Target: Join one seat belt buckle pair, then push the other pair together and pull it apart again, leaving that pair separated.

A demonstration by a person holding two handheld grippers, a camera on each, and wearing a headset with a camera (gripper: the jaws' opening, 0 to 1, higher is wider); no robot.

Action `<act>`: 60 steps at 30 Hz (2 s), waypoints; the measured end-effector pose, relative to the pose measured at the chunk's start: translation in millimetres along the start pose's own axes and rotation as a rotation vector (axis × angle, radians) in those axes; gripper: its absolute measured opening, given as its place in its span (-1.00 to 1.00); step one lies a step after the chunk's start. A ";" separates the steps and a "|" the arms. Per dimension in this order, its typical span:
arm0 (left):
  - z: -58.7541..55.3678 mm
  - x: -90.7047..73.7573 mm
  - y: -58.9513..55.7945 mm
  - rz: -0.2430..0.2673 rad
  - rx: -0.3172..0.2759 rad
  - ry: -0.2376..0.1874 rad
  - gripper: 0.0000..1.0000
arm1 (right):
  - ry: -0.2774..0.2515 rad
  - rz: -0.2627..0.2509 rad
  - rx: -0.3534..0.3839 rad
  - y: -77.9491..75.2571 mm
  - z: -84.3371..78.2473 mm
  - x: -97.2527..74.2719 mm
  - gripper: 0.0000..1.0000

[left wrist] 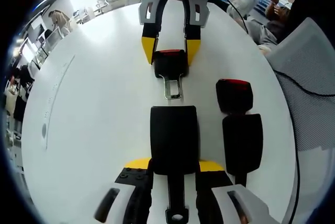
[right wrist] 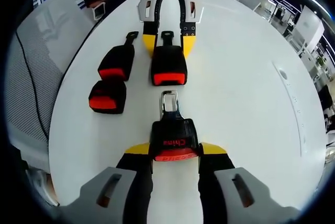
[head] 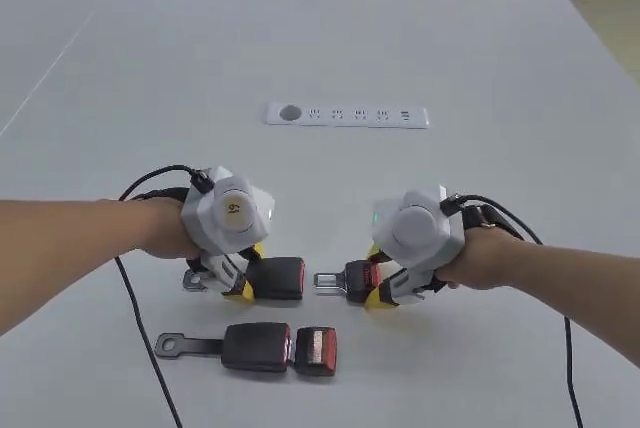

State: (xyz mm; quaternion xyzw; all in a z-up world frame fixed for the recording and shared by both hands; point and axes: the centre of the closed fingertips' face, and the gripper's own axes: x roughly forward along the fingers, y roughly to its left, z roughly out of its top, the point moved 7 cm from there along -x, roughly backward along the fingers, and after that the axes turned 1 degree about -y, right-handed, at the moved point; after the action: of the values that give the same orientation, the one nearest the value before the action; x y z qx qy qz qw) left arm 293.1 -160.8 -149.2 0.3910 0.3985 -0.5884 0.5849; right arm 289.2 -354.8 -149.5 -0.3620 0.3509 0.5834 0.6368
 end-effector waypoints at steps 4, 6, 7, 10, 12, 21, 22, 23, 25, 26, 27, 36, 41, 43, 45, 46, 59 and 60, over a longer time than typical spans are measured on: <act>1.6 -1.5 -1.6 0.000 -0.001 0.001 -0.37 | 0.007 -0.003 0.008 1.2 -6.1 -4.7 -0.37; 0.4 -0.3 -0.1 0.000 -0.001 0.001 -0.37 | 0.009 -0.003 0.008 -1.0 -8.9 -6.0 -0.37; -0.4 0.4 0.6 0.000 -0.001 0.001 -0.37 | 0.011 -0.004 0.011 -1.4 -10.2 -6.4 -0.37; -1.4 1.2 1.8 0.000 0.000 0.004 -0.37 | 0.014 -0.004 0.014 -0.8 -14.0 -8.2 -0.37; 1.9 -1.4 -1.1 0.000 0.000 0.005 -0.37 | 0.016 -0.006 0.017 -0.6 -15.8 -9.1 -0.37; 3.3 -3.0 -2.8 0.001 -0.010 0.003 -0.36 | 0.017 -0.010 0.030 0.2 -20.9 -9.2 -0.37; 1.5 -1.6 -1.4 0.001 -0.011 0.003 -0.36 | 0.018 -0.011 0.029 0.7 -20.7 -9.8 -0.37; -1.1 0.7 1.0 0.001 -0.010 0.004 -0.36 | 0.017 -0.011 0.027 0.5 -21.7 -10.1 -0.36; -2.0 1.6 2.0 0.001 -0.010 0.006 -0.36 | 0.017 -0.011 0.030 -1.8 -22.5 -10.0 -0.36; 1.9 -1.2 -1.1 0.001 -0.009 0.007 -0.36 | 0.016 -0.010 0.029 -2.4 -22.6 -9.9 -0.36; 4.3 -2.8 -2.9 0.001 -0.010 0.009 -0.36 | 0.016 -0.009 0.028 -1.3 -22.4 -10.2 -0.36; 3.0 0.6 -0.5 0.006 -0.009 0.026 -0.36 | 0.026 -0.016 0.024 -1.5 -22.2 -9.8 -0.34; 6.6 -1.0 -0.6 0.012 -0.016 0.042 -0.29 | 0.031 -0.034 0.006 -2.0 -21.5 -11.1 -0.23; 4.4 1.3 1.7 0.014 -0.013 0.046 -0.28 | 0.034 -0.033 0.007 -0.8 -22.0 -11.8 -0.20; 6.0 -0.9 0.8 0.022 -0.020 0.047 -0.26 | 0.037 -0.034 0.002 -0.6 -23.1 -12.6 -0.16; 4.8 -0.1 2.1 0.024 -0.023 0.047 -0.24 | 0.038 -0.034 0.002 -0.8 -23.6 -12.9 -0.13; -10.1 -16.6 -3.6 0.051 -0.077 0.070 -0.14 | 0.057 -0.044 -0.005 5.2 -30.6 -23.6 0.01; -14.6 -15.7 -1.4 0.052 -0.084 0.066 -0.12 | 0.057 -0.046 -0.005 6.4 -31.2 -25.2 0.02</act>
State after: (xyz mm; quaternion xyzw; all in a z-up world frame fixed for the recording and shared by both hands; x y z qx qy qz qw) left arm 291.7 -141.4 -140.2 0.3955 0.4318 -0.5425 0.6024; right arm 280.2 -393.9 -143.3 -0.3881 0.3591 0.5587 0.6390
